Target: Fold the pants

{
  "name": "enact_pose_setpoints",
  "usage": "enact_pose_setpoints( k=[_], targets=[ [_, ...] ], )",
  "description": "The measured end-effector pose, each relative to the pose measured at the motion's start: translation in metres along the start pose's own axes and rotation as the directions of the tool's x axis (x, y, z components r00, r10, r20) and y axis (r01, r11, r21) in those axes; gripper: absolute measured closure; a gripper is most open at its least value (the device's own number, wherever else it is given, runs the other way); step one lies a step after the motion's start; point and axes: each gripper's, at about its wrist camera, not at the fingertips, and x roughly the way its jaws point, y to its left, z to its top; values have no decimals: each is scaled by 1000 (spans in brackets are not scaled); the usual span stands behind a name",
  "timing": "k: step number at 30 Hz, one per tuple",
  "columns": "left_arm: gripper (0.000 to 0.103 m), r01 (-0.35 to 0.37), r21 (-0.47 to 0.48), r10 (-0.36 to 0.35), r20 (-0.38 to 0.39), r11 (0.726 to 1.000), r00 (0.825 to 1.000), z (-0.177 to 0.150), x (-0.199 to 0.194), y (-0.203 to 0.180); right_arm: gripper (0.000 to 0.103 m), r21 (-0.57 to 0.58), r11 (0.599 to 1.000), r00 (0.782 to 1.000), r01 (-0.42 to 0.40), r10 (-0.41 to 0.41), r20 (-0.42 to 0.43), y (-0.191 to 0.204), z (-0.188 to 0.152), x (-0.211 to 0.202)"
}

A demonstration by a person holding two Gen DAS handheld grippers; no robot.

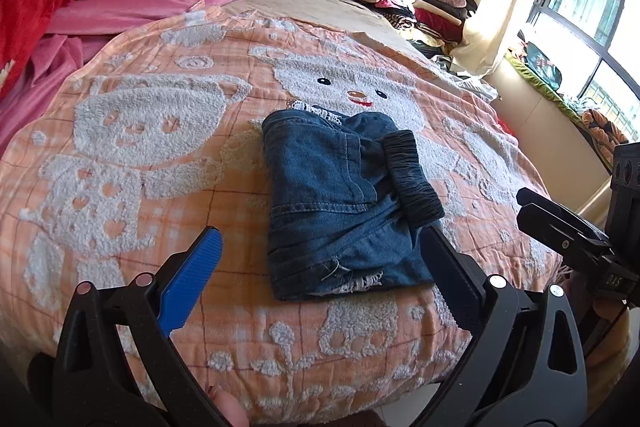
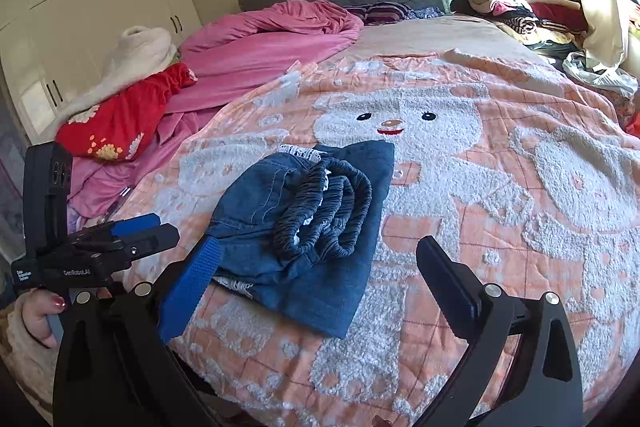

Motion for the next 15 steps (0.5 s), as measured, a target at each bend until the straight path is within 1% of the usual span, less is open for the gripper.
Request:
enact_pose_setpoints(
  k=[15],
  targets=[
    [10, -36, 15, 36, -29, 999, 999, -34, -9, 0, 5, -20, 999, 999, 48, -49, -18, 15, -27, -9]
  ],
)
